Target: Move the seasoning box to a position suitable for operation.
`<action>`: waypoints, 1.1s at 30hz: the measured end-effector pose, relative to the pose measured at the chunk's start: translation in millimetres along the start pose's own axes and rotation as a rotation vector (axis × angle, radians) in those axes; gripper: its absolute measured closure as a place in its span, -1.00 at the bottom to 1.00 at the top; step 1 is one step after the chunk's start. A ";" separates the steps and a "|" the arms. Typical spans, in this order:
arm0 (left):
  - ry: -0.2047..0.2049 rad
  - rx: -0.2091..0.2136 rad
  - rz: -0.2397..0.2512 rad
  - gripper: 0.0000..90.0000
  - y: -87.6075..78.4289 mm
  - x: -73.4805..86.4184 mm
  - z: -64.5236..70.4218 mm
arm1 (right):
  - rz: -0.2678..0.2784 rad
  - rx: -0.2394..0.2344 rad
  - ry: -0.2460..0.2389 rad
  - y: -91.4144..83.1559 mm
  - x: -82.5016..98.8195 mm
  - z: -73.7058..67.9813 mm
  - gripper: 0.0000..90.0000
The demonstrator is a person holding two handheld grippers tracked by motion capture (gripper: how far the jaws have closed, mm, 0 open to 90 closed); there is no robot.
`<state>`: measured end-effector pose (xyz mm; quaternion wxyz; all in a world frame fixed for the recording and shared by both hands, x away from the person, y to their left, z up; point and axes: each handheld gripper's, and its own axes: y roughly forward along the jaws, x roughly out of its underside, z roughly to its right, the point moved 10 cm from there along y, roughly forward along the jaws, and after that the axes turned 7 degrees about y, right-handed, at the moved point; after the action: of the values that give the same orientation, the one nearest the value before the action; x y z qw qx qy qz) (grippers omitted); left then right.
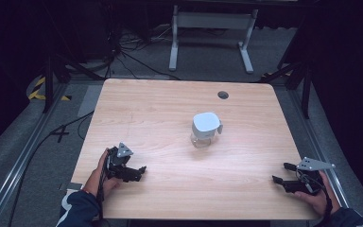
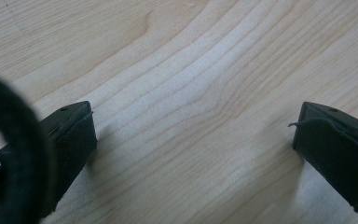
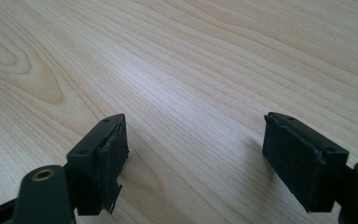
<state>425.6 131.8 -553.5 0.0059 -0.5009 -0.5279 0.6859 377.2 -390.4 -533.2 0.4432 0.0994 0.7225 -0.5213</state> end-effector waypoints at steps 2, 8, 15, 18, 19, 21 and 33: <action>0.000 0.001 0.000 -1.00 0.1 -0.1 0.1 | 0.001 0.002 0.008 -0.2 -0.1 0.2 -0.47; 0.009 -0.010 0.011 -0.97 0.4 -1.7 1.2 | -0.015 0.009 0.003 0.6 -1.6 1.6 -0.46; 0.031 0.020 0.007 -0.97 0.4 -1.1 2.5 | -0.042 0.049 0.018 -3.9 -9.4 3.2 -0.02; 0.033 0.022 0.006 -0.97 0.4 -1.1 2.3 | -0.013 0.020 0.039 -7.3 -17.8 -0.1 0.20; 0.032 0.022 0.007 -0.97 0.5 -1.1 2.5 | 0.025 0.003 0.044 -10.6 -30.3 -1.7 0.41; 0.034 0.021 0.006 -0.97 0.4 -1.1 2.3 | 0.043 0.000 0.035 -11.3 -39.5 -2.8 0.61; 0.032 0.021 0.007 -0.97 0.5 -1.1 2.4 | 0.108 -0.087 -0.045 -5.6 -81.7 -27.9 0.99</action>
<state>424.8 129.3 -553.2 0.0175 -0.5136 -0.5186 0.6833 406.8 -343.4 -466.9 0.4907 0.1069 0.7280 -0.4667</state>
